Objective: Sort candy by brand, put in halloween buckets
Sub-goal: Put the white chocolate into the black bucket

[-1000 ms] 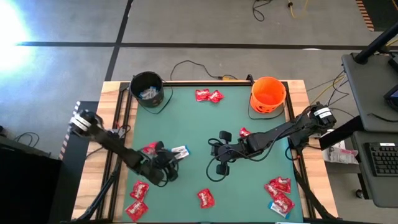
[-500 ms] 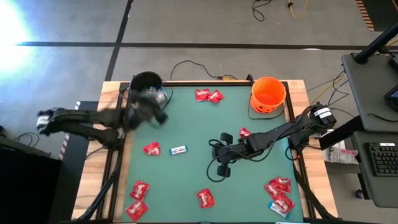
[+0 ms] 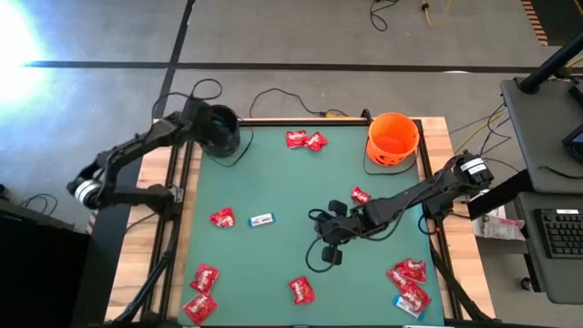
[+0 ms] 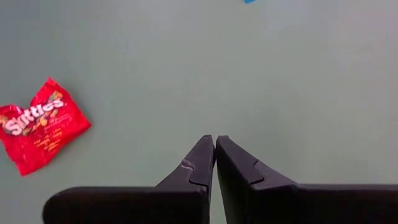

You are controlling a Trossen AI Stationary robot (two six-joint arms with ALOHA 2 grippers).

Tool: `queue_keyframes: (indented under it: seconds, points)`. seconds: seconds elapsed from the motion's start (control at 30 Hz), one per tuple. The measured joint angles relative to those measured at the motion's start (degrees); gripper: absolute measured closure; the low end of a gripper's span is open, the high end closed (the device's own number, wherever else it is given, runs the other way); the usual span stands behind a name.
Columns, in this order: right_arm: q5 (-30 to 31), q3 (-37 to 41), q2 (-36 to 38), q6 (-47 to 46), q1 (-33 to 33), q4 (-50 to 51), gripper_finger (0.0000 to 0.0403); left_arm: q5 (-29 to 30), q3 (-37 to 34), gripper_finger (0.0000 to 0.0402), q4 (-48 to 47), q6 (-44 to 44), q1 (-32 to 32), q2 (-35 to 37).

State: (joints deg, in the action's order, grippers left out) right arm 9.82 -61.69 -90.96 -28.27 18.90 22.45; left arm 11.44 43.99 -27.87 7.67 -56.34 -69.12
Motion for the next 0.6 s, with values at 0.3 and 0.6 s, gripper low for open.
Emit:
queue_keyframes:
  seconds: [0.3, 0.6]
  points:
    - [-3.0, 0.0, 0.0, -1.9, 0.4, 0.1, 0.0390, -2.0, 1.4, 0.0224, 0.3, -1.7, -0.2, -7.8]
    - [-2.9, 0.0, 0.1, -2.2, 0.4, 0.1, 0.0390, -3.5, 8.4, 0.0115, -11.1, -4.2, 1.3, -3.4]
